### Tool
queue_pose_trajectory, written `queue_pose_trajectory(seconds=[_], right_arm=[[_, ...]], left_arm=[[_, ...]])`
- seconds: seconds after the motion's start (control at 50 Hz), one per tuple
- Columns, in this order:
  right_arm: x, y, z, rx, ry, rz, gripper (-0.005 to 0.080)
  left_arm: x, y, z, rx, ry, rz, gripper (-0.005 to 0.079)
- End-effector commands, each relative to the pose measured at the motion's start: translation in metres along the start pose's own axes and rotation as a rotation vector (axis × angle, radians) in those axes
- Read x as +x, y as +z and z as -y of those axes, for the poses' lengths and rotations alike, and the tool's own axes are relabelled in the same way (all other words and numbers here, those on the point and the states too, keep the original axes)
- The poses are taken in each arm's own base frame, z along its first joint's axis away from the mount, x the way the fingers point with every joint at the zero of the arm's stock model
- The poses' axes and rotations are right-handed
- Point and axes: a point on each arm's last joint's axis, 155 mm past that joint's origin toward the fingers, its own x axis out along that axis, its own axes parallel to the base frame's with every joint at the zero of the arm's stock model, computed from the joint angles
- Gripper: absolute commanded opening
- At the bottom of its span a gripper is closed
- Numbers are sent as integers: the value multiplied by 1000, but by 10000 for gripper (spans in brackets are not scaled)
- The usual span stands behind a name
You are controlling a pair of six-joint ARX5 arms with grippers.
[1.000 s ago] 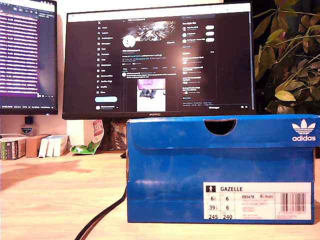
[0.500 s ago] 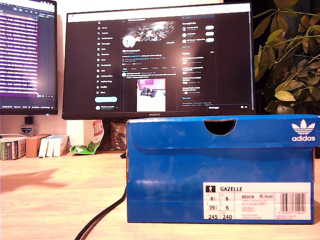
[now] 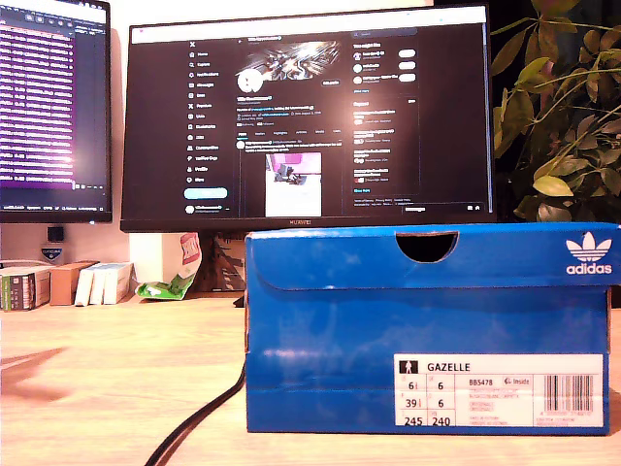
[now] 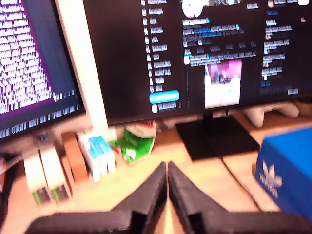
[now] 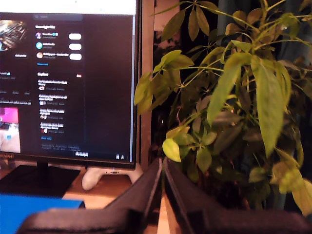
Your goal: Close the blue shoebox by pushing the lid with your left arm and holding the box in place with your right arm
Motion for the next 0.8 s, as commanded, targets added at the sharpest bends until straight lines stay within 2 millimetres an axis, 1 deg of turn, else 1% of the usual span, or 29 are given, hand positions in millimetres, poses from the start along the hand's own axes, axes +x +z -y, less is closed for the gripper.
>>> queue_pose_trajectory(seconds=[0.0, 0.08, 0.18, 0.2, 0.26, 0.34, 0.38, 0.4, 0.5, 0.66, 0.7, 0.78], right_arm=[[-1, -15, 1, 0, -4, -43, -7], [-3, -25, 0, -2, -2, -80, -7], [-4, -36, 2, -3, -12, -127, -7], [-4, -38, 3, -2, -15, -135, -7], [-6, -46, 2, -3, -14, -168, -7], [-8, -52, 0, -3, -3, -189, -7], [-8, -49, -2, -2, 8, -178, -7], [-8, -47, -2, -2, 7, -170, -7], [-8, -33, 0, -4, -1, -114, -8], [-17, -8, 3, -38, -12, -10, -8], [-19, -5, 4, -52, -19, 14, -9], [-24, -5, 8, -50, -41, 44, -9]], left_arm=[[0, -16, 2, -30, -4, -27, -14], [-3, -27, 0, -101, 15, -73, -14], [-4, -33, 0, -123, 15, -96, -14], [-4, -34, 1, -161, 16, -99, -14], [-4, -32, 0, -182, 18, -89, -14], [-3, -23, 0, -142, 13, -56, -14], [-3, -20, 0, -135, 13, -44, -14], [-3, -19, 0, -87, 12, -39, -14], [-5, -17, 2, -8, 4, -31, -14], [-6, -19, 3, 27, 1, -28, -14], [-6, -19, 3, 43, -1, -28, -14], [-8, -17, 9, 72, -27, -10, -14]])
